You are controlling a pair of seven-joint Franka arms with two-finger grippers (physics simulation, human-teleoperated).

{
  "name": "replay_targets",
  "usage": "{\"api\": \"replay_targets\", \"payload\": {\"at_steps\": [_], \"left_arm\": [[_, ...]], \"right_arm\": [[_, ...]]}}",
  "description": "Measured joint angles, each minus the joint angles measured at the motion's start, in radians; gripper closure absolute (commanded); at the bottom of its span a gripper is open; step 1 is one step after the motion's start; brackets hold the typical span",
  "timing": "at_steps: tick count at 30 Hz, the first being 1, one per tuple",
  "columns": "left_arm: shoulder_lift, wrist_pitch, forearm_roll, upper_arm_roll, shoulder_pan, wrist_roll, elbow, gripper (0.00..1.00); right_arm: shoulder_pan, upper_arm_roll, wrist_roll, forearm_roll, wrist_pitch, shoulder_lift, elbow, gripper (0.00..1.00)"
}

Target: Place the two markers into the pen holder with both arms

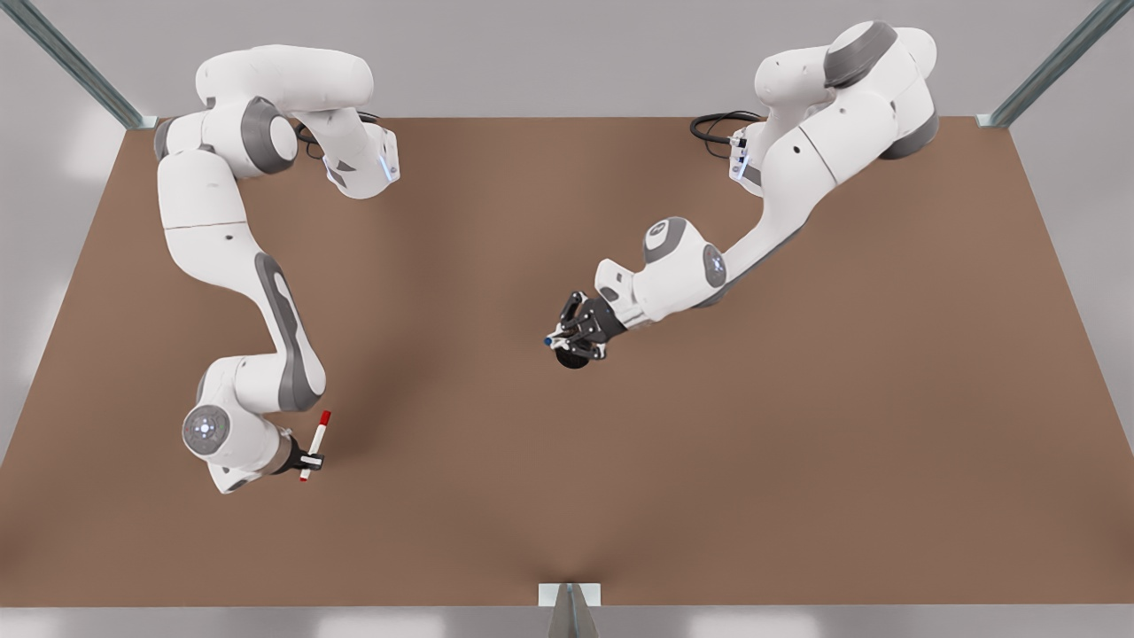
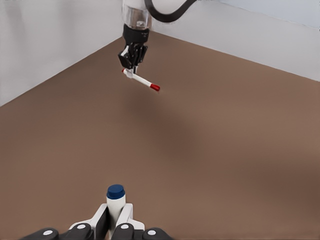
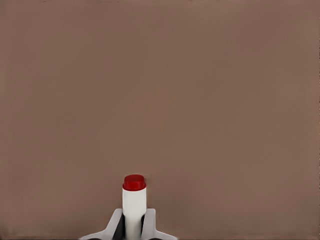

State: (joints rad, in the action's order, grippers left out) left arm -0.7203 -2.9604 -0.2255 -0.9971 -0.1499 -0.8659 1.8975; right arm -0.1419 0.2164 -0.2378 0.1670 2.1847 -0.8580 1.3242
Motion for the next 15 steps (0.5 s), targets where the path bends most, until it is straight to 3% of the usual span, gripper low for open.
{"api": "replay_targets", "payload": {"at_steps": [6,7,8,15], "left_arm": [[-0.009,-0.046,-0.001,0.027,0.035,-0.030,0.030,0.79],[-0.009,-0.050,-0.001,0.029,0.035,-0.034,0.033,0.63],[-0.009,-0.051,0.000,0.029,0.035,-0.039,0.034,0.00],[-0.006,-0.024,0.001,0.010,-0.009,-0.078,0.017,0.00]], "right_arm": [[-0.005,0.027,0.002,0.000,-0.026,0.033,0.003,0.72],[-0.005,0.028,0.003,0.000,-0.030,0.034,0.003,0.72],[-0.005,0.028,0.003,0.000,-0.033,0.034,0.003,0.72],[-0.005,0.029,0.005,0.000,-0.045,0.034,0.002,0.73]]}}
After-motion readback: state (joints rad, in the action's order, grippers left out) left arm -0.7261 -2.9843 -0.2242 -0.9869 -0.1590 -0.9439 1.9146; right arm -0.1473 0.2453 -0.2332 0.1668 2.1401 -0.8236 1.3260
